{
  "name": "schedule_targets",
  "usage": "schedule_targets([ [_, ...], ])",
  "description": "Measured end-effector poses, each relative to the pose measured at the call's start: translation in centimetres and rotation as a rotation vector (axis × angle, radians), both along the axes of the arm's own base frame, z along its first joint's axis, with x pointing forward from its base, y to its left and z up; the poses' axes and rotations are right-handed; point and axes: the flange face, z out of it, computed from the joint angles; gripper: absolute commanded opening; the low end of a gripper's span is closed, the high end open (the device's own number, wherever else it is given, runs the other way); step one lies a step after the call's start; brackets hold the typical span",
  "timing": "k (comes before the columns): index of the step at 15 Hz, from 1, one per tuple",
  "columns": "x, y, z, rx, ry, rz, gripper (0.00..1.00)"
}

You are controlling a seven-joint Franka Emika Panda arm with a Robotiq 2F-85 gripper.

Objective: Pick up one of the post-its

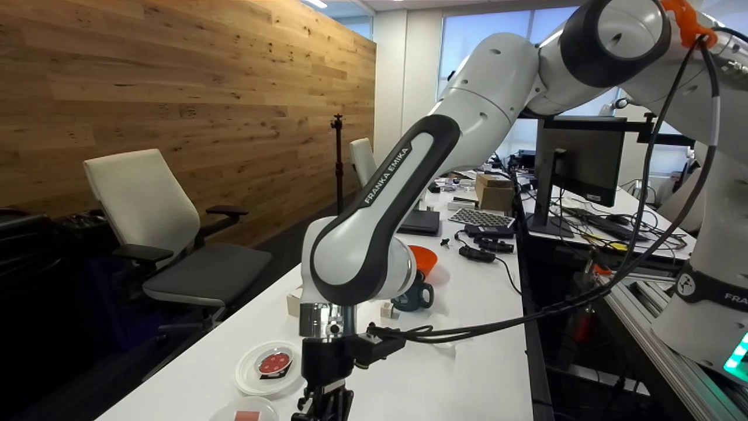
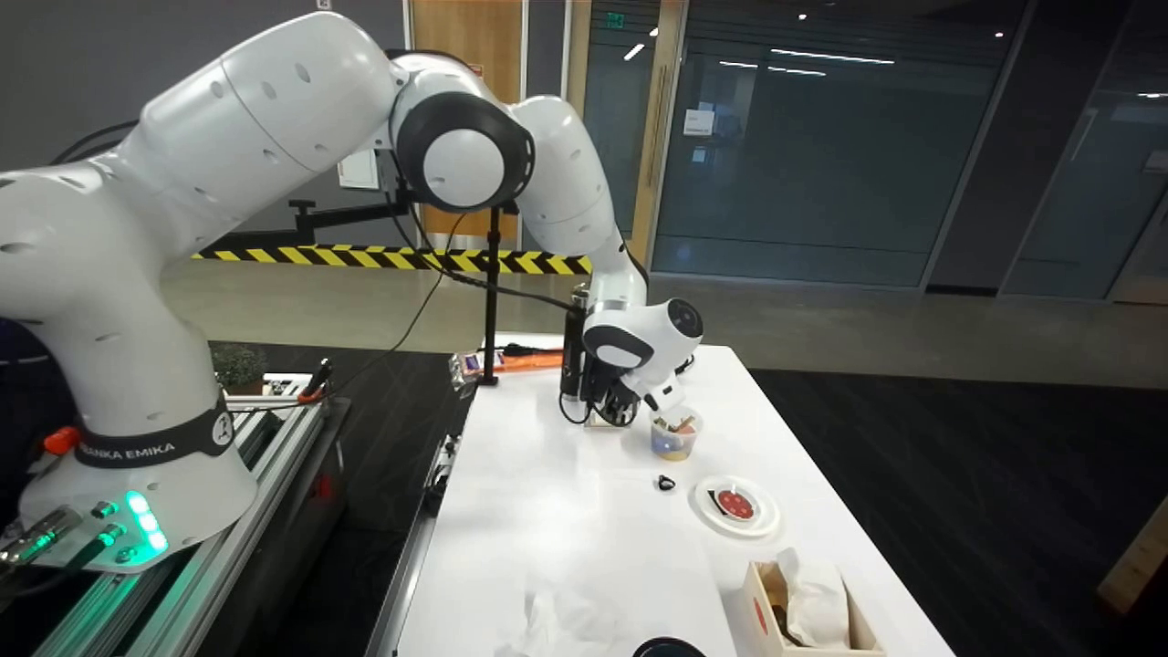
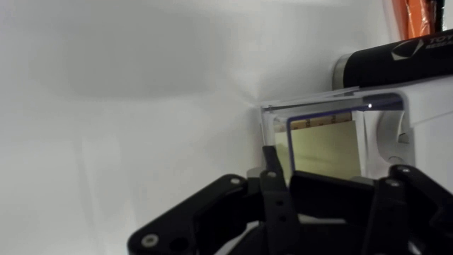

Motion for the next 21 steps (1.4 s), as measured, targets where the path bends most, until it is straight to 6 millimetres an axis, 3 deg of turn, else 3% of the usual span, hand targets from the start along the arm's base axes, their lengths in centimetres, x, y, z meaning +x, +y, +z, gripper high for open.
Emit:
schedule_targets([
  [8, 0.8, -1.0, -2.0, 0.011, 0.058, -0.067, 0.0],
  [15, 0.5, -2.1, -6.4, 0.045, 0.178, -0.131, 0.0],
  [19, 0.6, -2.6, -7.8, 0.05, 0.204, -0.161, 0.0],
  [20, 0.6, -2.6, -7.9, 0.051, 0.208, -0.165, 0.25],
  [21, 0.6, -2.7, -8.0, 0.051, 0.212, -0.171, 0.28],
])
